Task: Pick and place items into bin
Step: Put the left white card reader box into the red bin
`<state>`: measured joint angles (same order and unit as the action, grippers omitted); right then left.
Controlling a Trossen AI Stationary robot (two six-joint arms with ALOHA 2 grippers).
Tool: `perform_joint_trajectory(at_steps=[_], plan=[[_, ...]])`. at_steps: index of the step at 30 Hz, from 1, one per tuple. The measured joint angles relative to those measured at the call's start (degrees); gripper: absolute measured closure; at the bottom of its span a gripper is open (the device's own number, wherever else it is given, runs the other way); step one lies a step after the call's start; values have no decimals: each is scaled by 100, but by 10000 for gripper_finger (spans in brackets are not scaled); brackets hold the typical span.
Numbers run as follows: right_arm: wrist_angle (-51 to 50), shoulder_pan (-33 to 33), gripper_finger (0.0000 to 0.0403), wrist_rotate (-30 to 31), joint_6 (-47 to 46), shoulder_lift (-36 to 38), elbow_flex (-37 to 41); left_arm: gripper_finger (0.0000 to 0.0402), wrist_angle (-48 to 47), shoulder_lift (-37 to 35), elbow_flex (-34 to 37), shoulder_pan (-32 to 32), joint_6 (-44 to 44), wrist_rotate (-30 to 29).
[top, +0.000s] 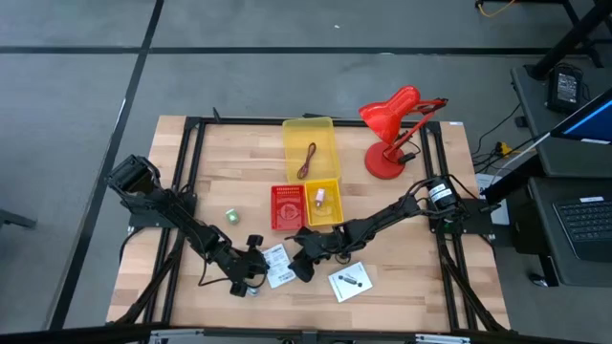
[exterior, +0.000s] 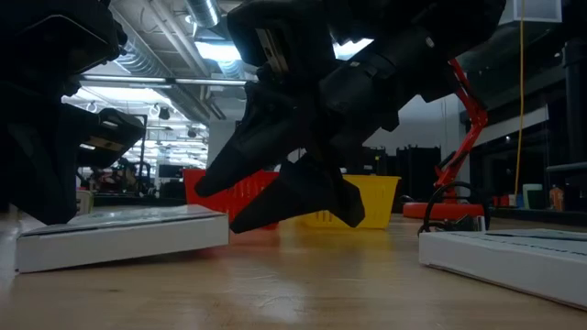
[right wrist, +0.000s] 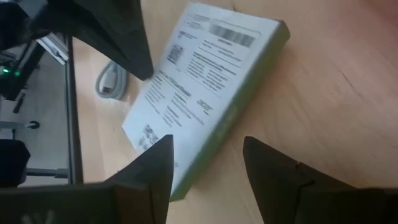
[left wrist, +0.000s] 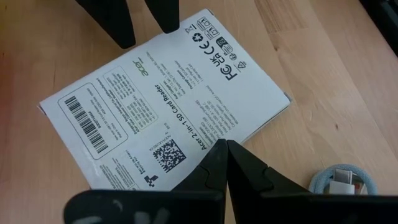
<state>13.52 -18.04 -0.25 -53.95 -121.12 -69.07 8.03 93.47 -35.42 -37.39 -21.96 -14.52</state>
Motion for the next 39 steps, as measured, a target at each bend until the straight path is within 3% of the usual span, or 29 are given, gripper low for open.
perform_joint_trajectory(at_steps=[11, 20, 33, 39], plan=[[179, -17, 228, 0, -314, -161, -16, 400, -8, 2, 2, 0, 1, 15], [903, -11, 228, -262, -406, -345, -27, 400, -33, 2, 2, 0, 1, 37], [950, -22, 229, -308, -389, -361, -14, 400, 25, 14, 11, 98, 58, -107], [948, -22, 261, -324, -336, -367, -14, 400, 87, 17, 13, 194, 156, -98]])
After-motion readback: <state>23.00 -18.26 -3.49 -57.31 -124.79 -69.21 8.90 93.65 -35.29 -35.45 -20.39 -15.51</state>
